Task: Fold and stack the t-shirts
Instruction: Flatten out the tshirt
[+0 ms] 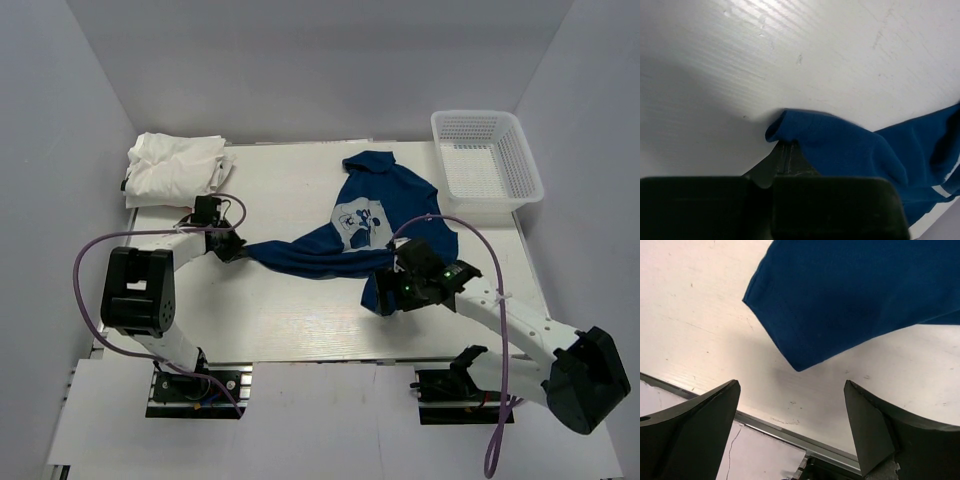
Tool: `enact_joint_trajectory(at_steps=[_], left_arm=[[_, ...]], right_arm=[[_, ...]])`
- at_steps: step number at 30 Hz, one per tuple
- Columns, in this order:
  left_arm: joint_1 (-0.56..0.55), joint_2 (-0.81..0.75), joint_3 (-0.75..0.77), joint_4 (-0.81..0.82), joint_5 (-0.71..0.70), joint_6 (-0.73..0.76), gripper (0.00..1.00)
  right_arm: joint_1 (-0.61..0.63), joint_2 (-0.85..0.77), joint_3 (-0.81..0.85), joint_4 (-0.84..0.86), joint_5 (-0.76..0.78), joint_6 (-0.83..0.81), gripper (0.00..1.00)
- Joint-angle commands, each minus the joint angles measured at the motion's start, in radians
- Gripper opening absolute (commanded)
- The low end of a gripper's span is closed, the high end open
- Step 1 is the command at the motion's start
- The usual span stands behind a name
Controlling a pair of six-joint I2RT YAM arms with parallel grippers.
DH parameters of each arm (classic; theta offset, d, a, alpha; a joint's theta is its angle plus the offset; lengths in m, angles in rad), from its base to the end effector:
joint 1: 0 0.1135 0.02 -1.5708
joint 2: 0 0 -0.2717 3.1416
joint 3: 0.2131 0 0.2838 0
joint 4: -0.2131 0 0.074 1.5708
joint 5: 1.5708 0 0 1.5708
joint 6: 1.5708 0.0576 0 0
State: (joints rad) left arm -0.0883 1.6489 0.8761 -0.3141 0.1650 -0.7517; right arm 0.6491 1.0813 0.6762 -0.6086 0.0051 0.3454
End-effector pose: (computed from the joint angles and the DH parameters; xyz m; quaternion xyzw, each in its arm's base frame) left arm 0.3404 -0.0396 0.1179 -0.2964 0.9213 -0.1704 0.1854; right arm 0.1917 0.1451 0.1874 -0.1447 0.9505 0.1290 0.2428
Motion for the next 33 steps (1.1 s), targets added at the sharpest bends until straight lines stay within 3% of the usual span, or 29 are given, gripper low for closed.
enact_joint_trajectory(at_steps=[1,4,8,12,15,16,19,21,23,26,32,33], left_arm=[[0.004,-0.049,-0.011,0.075,0.031,0.02,0.0],[0.004,-0.096,-0.011,0.047,0.041,0.029,0.0],[0.004,-0.167,-0.02,0.015,0.022,0.051,0.0],[0.004,-0.237,-0.052,0.015,0.022,0.06,0.0],[0.004,-0.27,-0.052,-0.009,0.01,0.071,0.0],[0.004,-0.29,-0.052,-0.01,0.01,0.071,0.0],[0.004,-0.317,-0.052,-0.02,-0.001,0.08,0.0],[0.004,-0.331,-0.052,-0.02,-0.001,0.089,0.0],[0.004,-0.34,-0.042,-0.02,-0.001,0.103,0.0],[0.004,-0.353,0.021,-0.072,-0.024,0.129,0.0],[-0.007,-0.431,0.236,-0.155,-0.07,0.176,0.0],[-0.007,-0.446,0.312,-0.17,-0.084,0.187,0.0]], right_arm=[[0.038,0.047,0.005,0.0,0.051,0.049,0.9],[0.079,0.136,0.025,0.01,0.099,0.069,0.9],[0.107,0.238,0.049,0.021,0.272,0.159,0.9],[0.106,0.292,0.056,0.128,0.338,0.19,0.9],[0.101,0.331,0.071,0.171,0.349,0.178,0.79],[0.101,0.335,0.071,0.194,0.349,0.181,0.66],[0.098,0.345,0.057,0.239,0.369,0.188,0.53],[0.093,0.351,0.06,0.279,0.392,0.169,0.3],[0.095,0.362,0.095,0.249,0.456,0.178,0.0],[0.095,0.335,0.158,0.115,0.595,0.191,0.0],[0.078,0.059,0.318,-0.037,0.846,0.115,0.0],[0.08,0.033,0.417,-0.055,0.872,0.09,0.0]])
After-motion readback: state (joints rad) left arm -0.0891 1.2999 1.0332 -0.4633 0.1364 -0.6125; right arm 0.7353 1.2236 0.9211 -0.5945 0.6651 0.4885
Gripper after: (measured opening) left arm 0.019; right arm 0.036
